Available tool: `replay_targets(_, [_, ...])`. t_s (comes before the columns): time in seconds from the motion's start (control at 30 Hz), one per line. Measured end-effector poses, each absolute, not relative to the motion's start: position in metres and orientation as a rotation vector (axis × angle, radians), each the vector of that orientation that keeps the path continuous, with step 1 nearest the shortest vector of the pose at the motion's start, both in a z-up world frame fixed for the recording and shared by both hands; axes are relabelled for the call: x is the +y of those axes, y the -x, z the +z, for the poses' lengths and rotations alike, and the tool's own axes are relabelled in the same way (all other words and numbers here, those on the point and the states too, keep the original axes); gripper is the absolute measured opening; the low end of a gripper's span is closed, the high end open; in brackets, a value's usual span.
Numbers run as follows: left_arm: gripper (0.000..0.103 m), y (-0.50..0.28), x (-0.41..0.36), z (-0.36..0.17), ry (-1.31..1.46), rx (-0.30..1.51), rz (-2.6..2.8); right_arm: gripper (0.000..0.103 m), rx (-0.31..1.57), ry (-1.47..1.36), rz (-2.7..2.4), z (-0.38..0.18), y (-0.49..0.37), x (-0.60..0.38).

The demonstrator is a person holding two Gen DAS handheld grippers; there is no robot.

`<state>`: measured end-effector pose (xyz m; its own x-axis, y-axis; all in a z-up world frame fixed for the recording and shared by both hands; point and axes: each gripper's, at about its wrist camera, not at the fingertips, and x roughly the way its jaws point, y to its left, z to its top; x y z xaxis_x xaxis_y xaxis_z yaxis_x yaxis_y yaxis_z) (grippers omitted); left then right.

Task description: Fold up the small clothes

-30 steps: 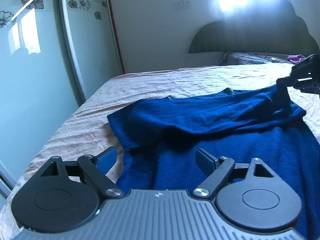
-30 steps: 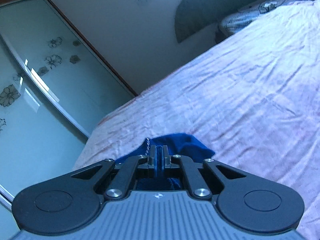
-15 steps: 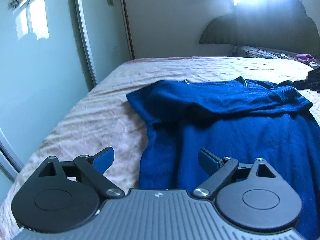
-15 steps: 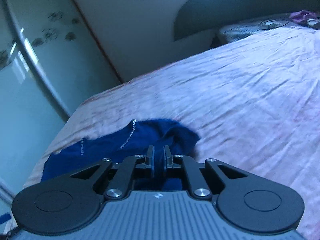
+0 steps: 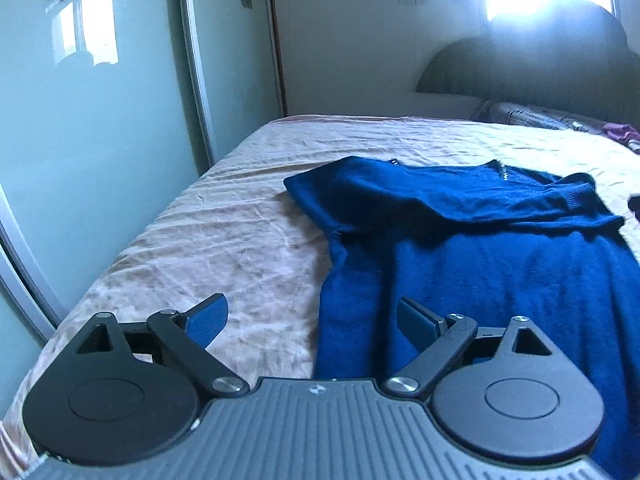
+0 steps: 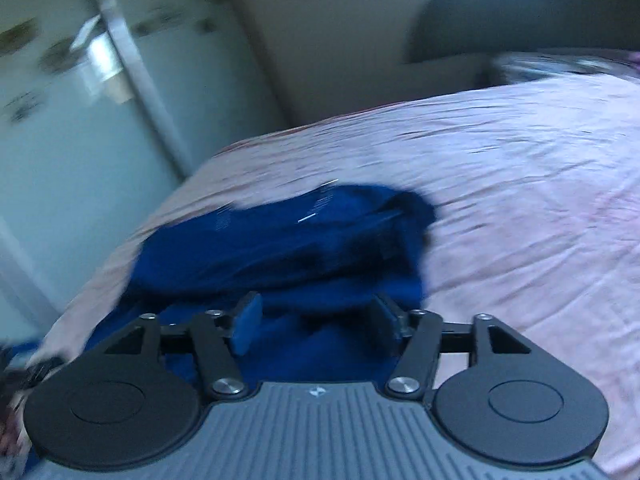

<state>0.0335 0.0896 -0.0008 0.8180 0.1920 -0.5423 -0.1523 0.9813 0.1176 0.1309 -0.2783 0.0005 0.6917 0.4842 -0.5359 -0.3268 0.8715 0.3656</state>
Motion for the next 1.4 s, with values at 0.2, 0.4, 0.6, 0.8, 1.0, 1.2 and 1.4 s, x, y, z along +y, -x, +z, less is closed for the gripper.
replay_targets(0.2, [0.093, -0.005, 0.089, 0.005, -0.054, 0.575, 0.114, 0.068, 0.647, -0.152, 0.626, 0.017, -0.072, -0.268])
replay_targets(0.4, [0.097, 0.026, 0.089, 0.011, -0.060, 0.580, 0.037, 0.073, 0.595, -0.176, 0.750, 0.042, -0.026, -0.292])
replay_targets(0.6, [0.097, 0.056, 0.099, 0.003, 0.055, 0.649, -0.106, 0.078, 0.726, -0.399, 0.800, 0.010, 0.007, -0.311])
replay_targets(0.8, [0.097, 0.073, 0.110, -0.005, 0.101, 0.721, -0.129, 0.078, 0.916, -0.525, 0.828, -0.046, 0.031, -0.304])
replay_targets(1.0, [0.096, 0.077, 0.125, -0.022, 0.253, 0.829, -0.183, 0.078, 0.975, -0.548, 0.931, -0.052, 0.039, -0.292])
replay_targets(1.2, [0.096, 0.078, 0.119, -0.033, 0.275, 0.858, -0.236, 0.048, 1.013, -0.566, 0.994, -0.060, 0.039, -0.267])
replay_targets(1.4, [0.087, 0.080, 0.104, -0.036, 0.207, 0.849, -0.242, 0.019, 1.052, -0.549, 1.022, -0.068, 0.032, -0.241])
